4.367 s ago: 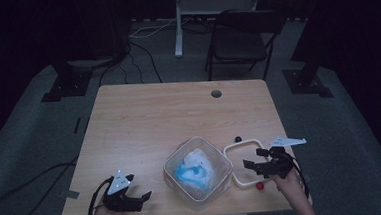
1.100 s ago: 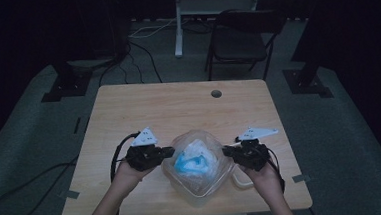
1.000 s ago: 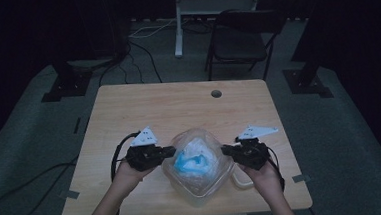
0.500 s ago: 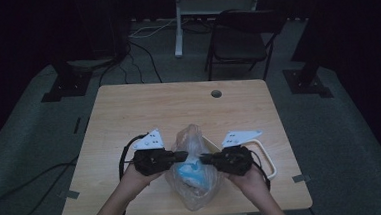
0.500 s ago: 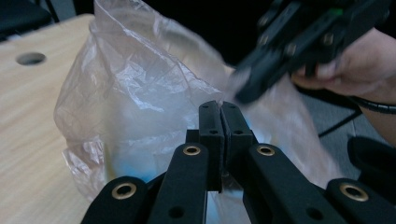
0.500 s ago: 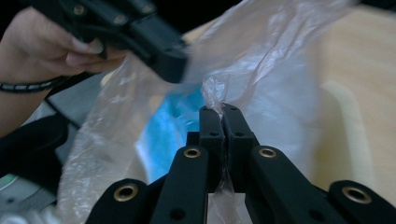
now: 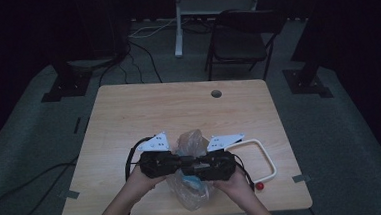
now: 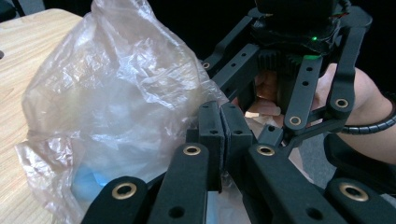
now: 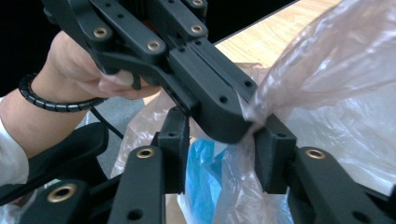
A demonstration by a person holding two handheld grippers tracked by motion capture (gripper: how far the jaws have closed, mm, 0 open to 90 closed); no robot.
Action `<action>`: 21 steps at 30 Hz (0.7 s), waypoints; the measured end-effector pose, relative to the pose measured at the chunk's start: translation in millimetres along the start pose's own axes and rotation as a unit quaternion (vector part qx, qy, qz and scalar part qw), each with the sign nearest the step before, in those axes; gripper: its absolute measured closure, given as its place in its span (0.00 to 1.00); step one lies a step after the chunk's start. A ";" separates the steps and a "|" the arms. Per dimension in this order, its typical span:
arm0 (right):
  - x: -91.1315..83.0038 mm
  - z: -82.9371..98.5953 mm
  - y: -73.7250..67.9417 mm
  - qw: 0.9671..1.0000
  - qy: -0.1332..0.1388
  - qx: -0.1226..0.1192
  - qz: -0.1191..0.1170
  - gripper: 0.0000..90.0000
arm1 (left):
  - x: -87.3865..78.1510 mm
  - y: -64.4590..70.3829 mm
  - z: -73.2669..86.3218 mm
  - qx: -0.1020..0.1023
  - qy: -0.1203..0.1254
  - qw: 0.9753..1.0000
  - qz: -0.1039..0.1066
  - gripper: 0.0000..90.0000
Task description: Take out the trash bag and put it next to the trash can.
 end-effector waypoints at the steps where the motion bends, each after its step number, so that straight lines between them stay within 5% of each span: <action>1: 1.3 -0.1 -0.3 1.000 -0.003 -0.002 0.002 0.75 | -0.9 -0.8 0.1 -0.004 0.003 1.000 0.004 1.00; 11: 6.2 1.2 0.7 0.999 -0.023 -0.023 0.017 0.88 | -6.0 -4.4 0.2 -0.018 0.014 1.000 0.021 0.99; 13: 6.8 2.4 1.3 0.999 -0.026 -0.027 0.020 0.92 | -7.8 -4.8 -0.9 -0.028 0.025 0.999 0.034 0.91; 15: 7.1 3.3 2.1 0.999 -0.029 -0.027 0.023 0.98 | -9.5 -6.1 -1.8 -0.025 0.031 0.999 0.012 0.91; 21: 6.5 4.0 8.4 0.998 -0.037 -0.020 0.038 0.99 | -14.3 -4.0 -3.2 -0.017 0.029 0.999 0.000 0.78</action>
Point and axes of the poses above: each handheld gripper's, and its own axes: x roughly forward along the jaws, z roughly out of its underside, y roughly to its right, the point moved 6 cm from there along x, roughly forward along the jaws, and after that the axes turned 4 degrees about z, right-handed, at the moved point
